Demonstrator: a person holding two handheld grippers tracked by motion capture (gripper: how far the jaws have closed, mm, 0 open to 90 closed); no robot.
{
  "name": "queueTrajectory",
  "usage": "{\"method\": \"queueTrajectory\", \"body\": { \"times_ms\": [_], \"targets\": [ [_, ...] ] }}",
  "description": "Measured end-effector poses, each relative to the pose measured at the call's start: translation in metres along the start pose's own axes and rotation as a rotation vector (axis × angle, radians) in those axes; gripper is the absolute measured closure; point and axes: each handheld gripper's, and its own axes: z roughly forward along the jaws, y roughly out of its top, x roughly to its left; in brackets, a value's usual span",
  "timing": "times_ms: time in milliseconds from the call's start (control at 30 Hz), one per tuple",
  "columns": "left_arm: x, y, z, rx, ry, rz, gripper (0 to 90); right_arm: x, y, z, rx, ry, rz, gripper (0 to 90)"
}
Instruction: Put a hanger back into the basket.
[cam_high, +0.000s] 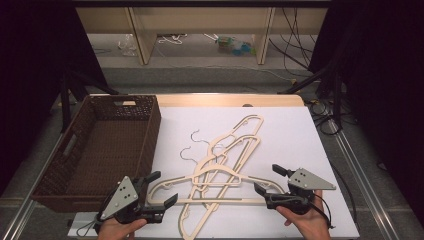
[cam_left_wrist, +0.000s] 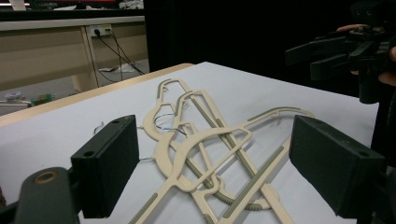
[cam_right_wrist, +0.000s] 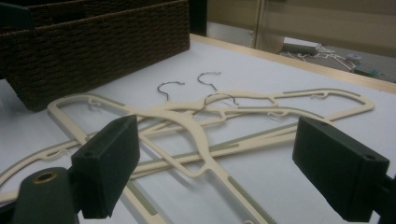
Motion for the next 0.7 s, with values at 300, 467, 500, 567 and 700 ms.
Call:
{"method": "queueTrajectory", "body": {
  "times_ms": [300, 467, 500, 567, 700],
  "targets": [
    [-0.001, 0.000, 0.001, 0.002, -0.001, -0.005, 16.0, 0.000, -0.001, 0.005, 0.051, 0.018, -0.014, 15.9],
    [-0.001, 0.000, 0.001, 0.004, -0.001, -0.003, 16.0, -0.005, 0.002, 0.008, 0.080, 0.038, -0.021, 15.9],
    [-0.001, 0.000, 0.001, 0.005, -0.001, -0.003, 16.1, -0.007, 0.003, 0.010, 0.076, 0.036, -0.026, 15.9],
    [-0.001, 0.000, 0.001, 0.003, 0.000, -0.004, 16.0, -0.009, 0.005, 0.012, 0.105, 0.040, -0.026, 15.9],
    [-0.001, 0.000, 0.002, 0.001, -0.004, -0.010, 16.1, -0.015, 0.009, 0.020, 0.149, 0.058, -0.049, 16.0]
  ]
}}
